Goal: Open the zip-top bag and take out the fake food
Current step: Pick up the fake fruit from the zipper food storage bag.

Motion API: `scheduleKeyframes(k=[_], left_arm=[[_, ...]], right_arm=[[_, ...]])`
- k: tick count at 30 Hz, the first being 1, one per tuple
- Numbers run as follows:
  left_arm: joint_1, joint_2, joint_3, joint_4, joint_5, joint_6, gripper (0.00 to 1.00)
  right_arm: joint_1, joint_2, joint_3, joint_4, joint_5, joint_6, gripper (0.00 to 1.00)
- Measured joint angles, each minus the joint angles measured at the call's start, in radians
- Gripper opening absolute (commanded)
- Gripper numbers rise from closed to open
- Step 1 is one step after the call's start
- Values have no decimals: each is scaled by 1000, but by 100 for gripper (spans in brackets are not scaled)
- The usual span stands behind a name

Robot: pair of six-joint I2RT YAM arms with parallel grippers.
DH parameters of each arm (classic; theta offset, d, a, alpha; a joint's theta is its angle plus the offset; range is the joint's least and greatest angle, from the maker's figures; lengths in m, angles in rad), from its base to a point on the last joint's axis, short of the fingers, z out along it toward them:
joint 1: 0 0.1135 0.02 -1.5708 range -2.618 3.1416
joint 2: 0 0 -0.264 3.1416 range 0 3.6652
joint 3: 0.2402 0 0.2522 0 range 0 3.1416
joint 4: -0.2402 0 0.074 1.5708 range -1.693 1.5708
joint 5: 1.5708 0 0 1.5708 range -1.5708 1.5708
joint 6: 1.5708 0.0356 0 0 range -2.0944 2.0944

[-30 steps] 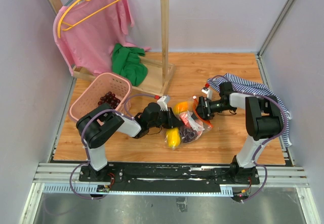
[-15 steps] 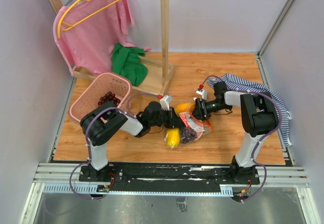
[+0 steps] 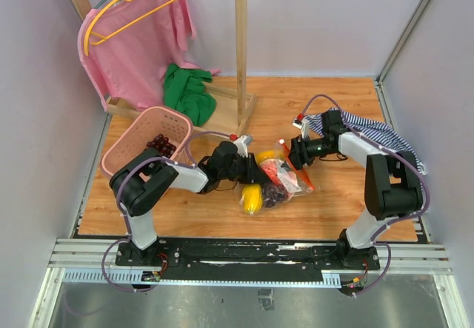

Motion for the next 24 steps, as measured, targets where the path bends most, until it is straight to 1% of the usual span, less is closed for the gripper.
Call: scheduleKeyframes(k=[2,5,9,12,14,16,19,22,24], left_arm=[[7,-17,0,-27,-7,14,22],[17,-49,0,-84,-28,42,26],[27,-86,0,-149,-49,72,33],[31,-118,0,-194,-63,92,39],[32,-143,0,-222,-69,105,40],[32,-165,0,-240,-72,114,38],[32,-191,0,-259,-72,123,34],[32,-209,0,-276,-73,126,32],[32,-220,0,-279,-73,124,31]], right_arm=[[2,-62,-8,9,26,-15,9],[2,-119,-14,11,41,-24,7],[2,-124,-16,12,57,-33,5],[2,-123,-16,11,74,-39,6],[2,-123,-18,12,88,-43,11],[2,-123,-18,11,95,-47,21],[2,-119,-18,6,95,-52,41],[-6,-108,-18,4,93,-52,50],[-24,-98,-17,3,85,-53,53]])
